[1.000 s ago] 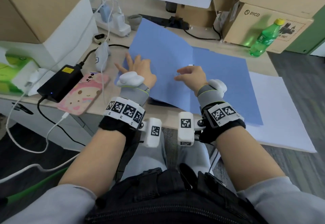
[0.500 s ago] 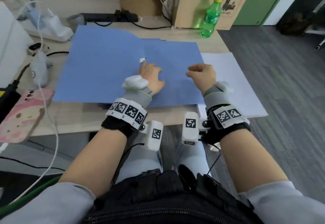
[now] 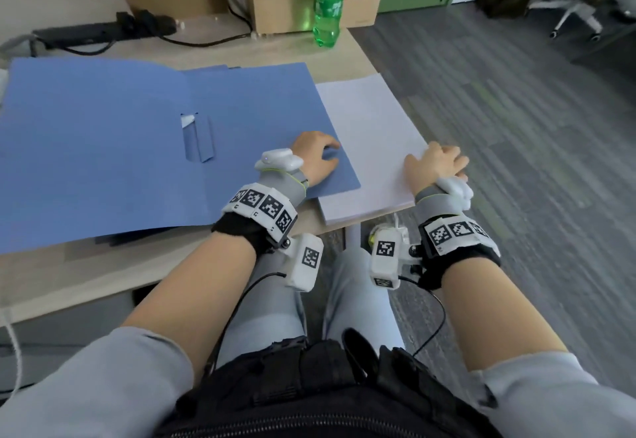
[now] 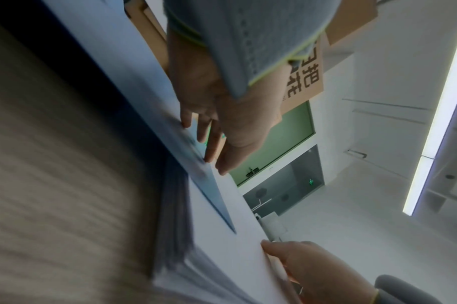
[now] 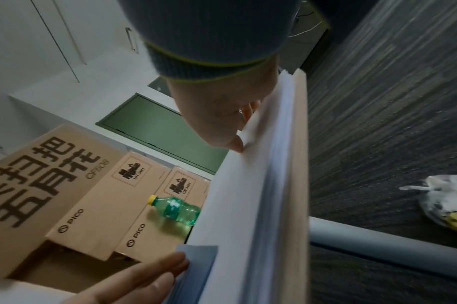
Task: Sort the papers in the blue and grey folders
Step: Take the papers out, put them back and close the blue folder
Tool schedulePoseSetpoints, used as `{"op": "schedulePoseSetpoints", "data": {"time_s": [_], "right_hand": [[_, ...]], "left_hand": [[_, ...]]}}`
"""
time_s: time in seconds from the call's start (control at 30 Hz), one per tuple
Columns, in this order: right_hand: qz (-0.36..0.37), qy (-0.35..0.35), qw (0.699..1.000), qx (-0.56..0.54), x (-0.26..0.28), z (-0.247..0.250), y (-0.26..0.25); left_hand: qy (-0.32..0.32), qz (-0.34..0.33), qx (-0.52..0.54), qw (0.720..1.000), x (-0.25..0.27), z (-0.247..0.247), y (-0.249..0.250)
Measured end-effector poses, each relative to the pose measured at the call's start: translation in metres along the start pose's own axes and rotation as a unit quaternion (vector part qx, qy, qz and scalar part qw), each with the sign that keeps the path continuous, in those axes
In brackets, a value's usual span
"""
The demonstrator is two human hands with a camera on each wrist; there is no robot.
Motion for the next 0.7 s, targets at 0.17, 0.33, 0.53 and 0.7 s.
{"op": "schedulePoseSetpoints", "data": {"time_s": [0.17, 0.33, 0.53, 0.7], "right_hand": [[0.01, 0.023, 0.999, -0.025, 0.0, -0.01, 0.006], [0.016, 0.066, 0.997, -0.037, 0.0, -0.014, 0.006], [0.022, 0.09, 0.995, -0.03, -0.001, -0.017, 0.005], [0.012, 0.079, 0.996, -0.037, -0.003, -0.017, 0.005]], "left_hand": [[0.024, -0.002, -0.023, 0.999, -0.011, -0.004, -0.001], [0.033, 0.004, 0.027, 0.999, -0.015, -0.005, -0.009], [0.047, -0.002, 0.035, 0.998, -0.016, -0.007, -0.013], [0.046, -0.003, 0.035, 0.998, -0.016, -0.008, -0.014]]}}
Point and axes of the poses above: each hand's wrist, its own x-axis away from the middle knuckle, its own z-axis out of the back of the hand, y = z × x, the point moved 4 cm from there along -x, towards the middle knuckle, and after that the axes turned 7 degrees about x, right-handed, at the moved point
